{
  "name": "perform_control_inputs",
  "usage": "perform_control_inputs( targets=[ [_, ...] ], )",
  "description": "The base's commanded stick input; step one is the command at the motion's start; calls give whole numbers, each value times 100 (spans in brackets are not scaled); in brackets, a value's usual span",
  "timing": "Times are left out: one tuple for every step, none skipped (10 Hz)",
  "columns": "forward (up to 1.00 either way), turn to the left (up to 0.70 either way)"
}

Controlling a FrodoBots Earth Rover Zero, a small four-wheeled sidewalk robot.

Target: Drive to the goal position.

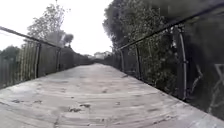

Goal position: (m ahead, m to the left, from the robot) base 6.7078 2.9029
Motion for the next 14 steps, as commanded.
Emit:
perform_control_inputs(
  targets=[
    [70,0],
    [70,4],
    [70,20],
    [70,28],
    [70,16],
    [70,6],
    [70,0],
    [70,0],
    [70,2],
    [70,9],
    [70,24],
    [70,35],
    [70,35],
    [70,35]
  ],
)
